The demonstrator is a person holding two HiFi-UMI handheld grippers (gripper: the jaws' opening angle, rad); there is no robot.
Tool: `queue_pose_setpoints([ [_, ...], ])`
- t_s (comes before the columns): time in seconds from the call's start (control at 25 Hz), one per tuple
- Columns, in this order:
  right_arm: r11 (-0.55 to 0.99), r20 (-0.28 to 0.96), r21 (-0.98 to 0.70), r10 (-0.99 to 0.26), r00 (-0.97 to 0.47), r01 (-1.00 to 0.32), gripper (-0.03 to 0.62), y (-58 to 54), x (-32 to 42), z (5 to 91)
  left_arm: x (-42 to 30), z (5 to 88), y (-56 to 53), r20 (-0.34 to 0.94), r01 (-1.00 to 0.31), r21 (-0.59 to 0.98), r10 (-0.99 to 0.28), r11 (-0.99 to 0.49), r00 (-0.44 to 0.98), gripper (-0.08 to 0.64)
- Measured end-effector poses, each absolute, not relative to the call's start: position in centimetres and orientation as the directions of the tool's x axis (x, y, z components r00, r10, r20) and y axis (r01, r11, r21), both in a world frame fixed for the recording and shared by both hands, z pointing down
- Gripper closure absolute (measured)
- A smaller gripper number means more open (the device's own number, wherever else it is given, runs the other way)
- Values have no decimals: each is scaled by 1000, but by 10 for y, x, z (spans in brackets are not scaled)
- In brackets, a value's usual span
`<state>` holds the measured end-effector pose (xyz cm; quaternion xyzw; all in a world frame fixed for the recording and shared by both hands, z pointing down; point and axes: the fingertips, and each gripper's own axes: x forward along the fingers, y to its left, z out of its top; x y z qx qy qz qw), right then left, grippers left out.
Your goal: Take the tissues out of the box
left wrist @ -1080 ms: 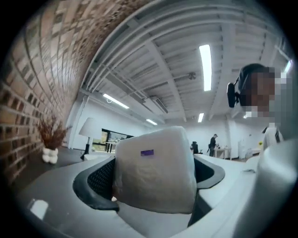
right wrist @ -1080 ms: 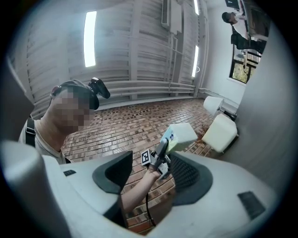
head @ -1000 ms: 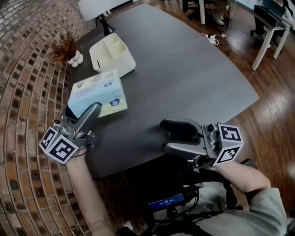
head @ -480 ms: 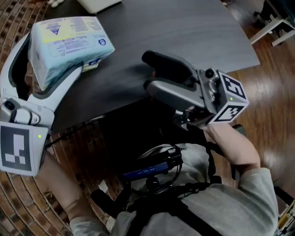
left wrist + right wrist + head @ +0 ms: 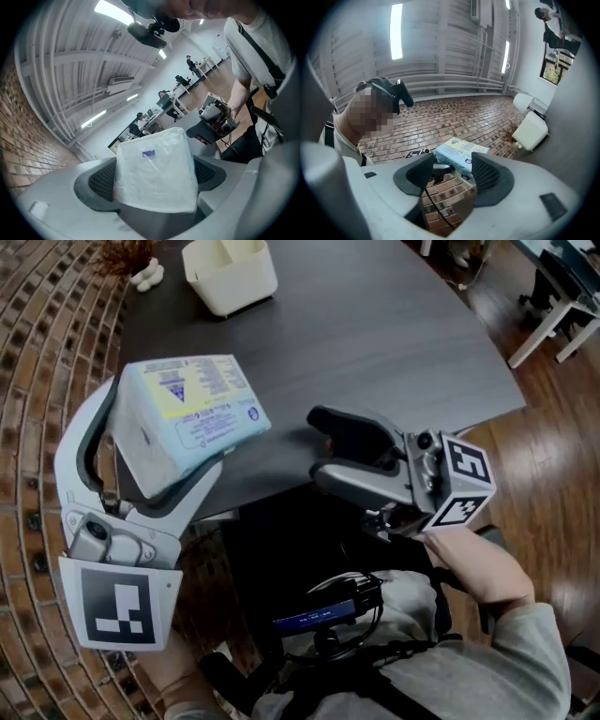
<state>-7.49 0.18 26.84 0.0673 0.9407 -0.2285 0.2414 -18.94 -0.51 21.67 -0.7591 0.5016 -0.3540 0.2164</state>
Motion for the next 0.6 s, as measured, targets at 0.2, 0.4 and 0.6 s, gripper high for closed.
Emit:
queue_pose_setpoints([
  [0.2,890,-462,-390,31,-886,235,341,4,-74,262,-181,211,6,313,-596,-707,-924,-382,221,69],
  [0.4,890,-460,-393,28,-887,232,341,8,-77,260,-181,210,8,328,-579,-714,-919,-394,219,69],
  [0.6,891,-462,-393,23,-887,228,341,9,-79,259,-181,211,7,339,-574,-715,-916,-399,216,69],
])
